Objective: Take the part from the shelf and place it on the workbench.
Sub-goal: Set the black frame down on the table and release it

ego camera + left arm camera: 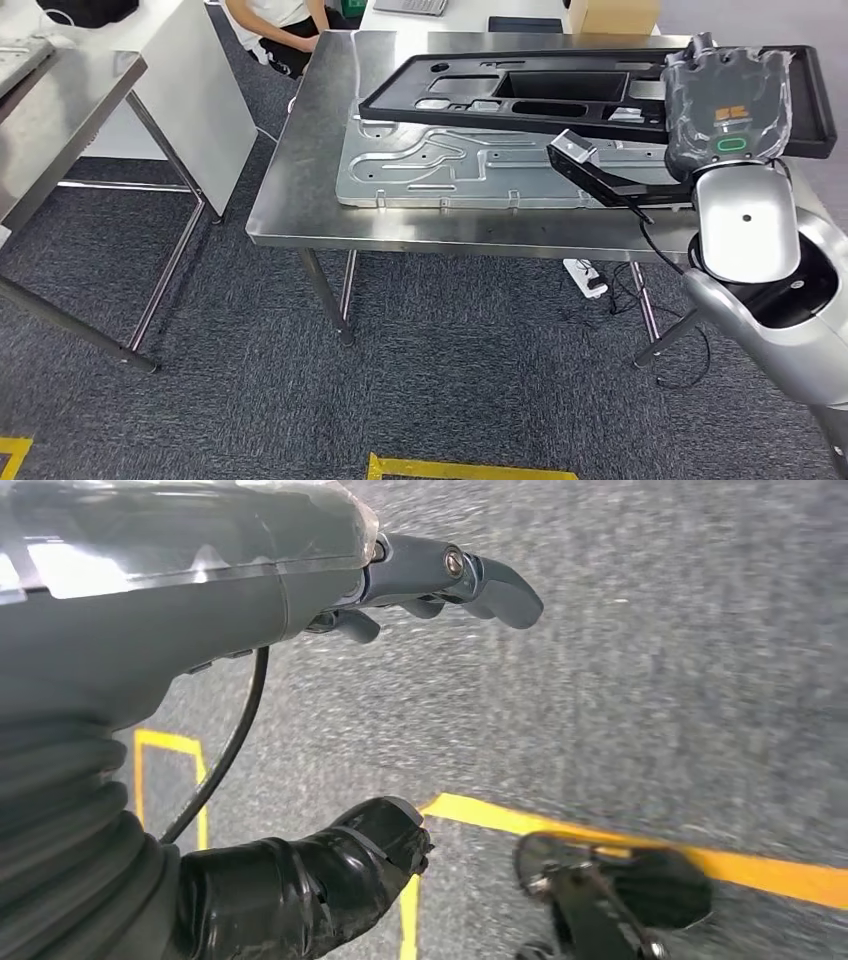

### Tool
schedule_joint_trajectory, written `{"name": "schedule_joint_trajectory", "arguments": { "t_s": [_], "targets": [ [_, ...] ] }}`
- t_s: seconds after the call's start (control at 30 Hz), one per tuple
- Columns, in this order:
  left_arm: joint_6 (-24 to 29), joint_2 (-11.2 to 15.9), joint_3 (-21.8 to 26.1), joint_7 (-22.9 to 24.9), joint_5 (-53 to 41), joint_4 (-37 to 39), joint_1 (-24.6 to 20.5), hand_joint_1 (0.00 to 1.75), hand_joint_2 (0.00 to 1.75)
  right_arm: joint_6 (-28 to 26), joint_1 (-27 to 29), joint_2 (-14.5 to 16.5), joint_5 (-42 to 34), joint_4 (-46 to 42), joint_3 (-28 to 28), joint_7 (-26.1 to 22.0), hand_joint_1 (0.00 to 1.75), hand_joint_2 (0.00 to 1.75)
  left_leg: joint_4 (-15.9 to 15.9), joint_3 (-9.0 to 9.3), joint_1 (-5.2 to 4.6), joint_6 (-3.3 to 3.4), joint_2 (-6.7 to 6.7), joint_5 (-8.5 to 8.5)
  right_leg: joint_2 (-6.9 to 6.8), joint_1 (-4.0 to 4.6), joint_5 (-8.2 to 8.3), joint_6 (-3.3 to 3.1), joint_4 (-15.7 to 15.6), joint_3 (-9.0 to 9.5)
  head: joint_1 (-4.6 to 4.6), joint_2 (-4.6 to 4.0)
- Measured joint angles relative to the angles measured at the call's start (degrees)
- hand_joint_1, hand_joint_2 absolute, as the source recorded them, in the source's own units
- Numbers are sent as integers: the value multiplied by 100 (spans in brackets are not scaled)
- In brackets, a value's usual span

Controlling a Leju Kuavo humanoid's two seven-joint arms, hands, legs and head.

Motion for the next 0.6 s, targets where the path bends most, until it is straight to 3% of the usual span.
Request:
{"name": "schedule_joint_trajectory", "arguments": {
  "t_s": [0.03, 0.1, 0.2, 0.23, 0.3, 0.33, 0.37, 0.4, 0.47, 0.5, 0.53, 0.6],
  "targets": [
    [0, 3, -3, 9, 1, 0, -9, 0, 175, 5, -5, 0, 38, -4, -2, -8, 175, 175, -248, 105, -13, 31, -8, 58, 32, 0, -17, 25, -1, 8, 2, 0],
    [0, 5, -9, 26, 2, 0, -35, 0, 175, 25, -14, -1, 115, -13, -4, -27, 175, 175, -419, 185, -44, 84, -13, 5, 71, -2, -33, 90, -21, 1, 4, 0],
    [0, 5, -14, 36, 3, 0, -60, 0, 175, 63, -10, -6, 141, -25, -4, -44, 175, 175, -558, 304, -7, 180, 15, -8, -46, 2, -134, 175, 97, -40, 18, 1],
    [0, 5, -15, 38, 4, 0, -54, 0, 175, 69, -13, -8, 143, -28, -4, -45, 175, 175, -594, 349, 5, 214, 27, -13, -120, 8, -242, 189, 325, -151, 30, 1],
    [-1, 5, -15, 42, 7, 0, -34, 0, 175, 76, -15, -9, 150, -30, -6, -45, 175, 175, -599, 393, -3, 266, 39, -56, -214, 8, -513, 206, 1055, -563, 44, 0],
    [-1, 5, -15, 44, 9, 0, -29, 0, 175, 81, -7, -9, 153, -31, -6, -46, 175, 175, -594, 413, -4, 277, 43, -83, -224, 2, -582, 217, 1380, -782, 46, 0],
    [-1, 6, -15, 45, 10, 0, -28, 0, 175, 89, 2, -9, 154, -31, -6, -50, 175, 175, -588, 440, -4, 278, 43, -113, -230, -6, -546, 228, 1535, -921, 46, 0],
    [-1, 7, -15, 45, 11, 0, -28, 0, 175, 97, 7, -9, 154, -31, -6, -56, 175, 175, -580, 477, -3, 273, 41, -146, -238, -14, -397, 236, 1472, -947, 46, 0],
    [-3, 7, -15, 45, 12, 0, -23, 0, 175, 106, 7, -8, 154, -30, -6, -69, 175, 175, -548, 562, 0, 240, 35, -238, -276, -26, 80, 238, 814, -710, 48, 0],
    [-4, 7, -15, 45, 13, 1, -23, 0, 175, 107, 0, -7, 154, -30, -5, -73, 175, 175, -512, 582, -11, 210, 31, -287, -296, -17, 239, 232, 472, -559, 49, 0],
    [-4, 8, -15, 46, 14, 1, -24, 0, 175, 106, -8, -4, 154, -30, -4, -74, 175, 175, -483, 579, -22, 181, 29, -325, -307, -12, 310, 211, 233, -454, 45, 0],
    [-5, 8, -17, 49, 17, 1, -24, 0, 175, 105, -8, -1, 152, -28, -4, -76, 175, 175, -456, 552, -43, 125, 33, -357, -293, 7, 260, 160, 101, -404, 38, 0]
  ]
}}
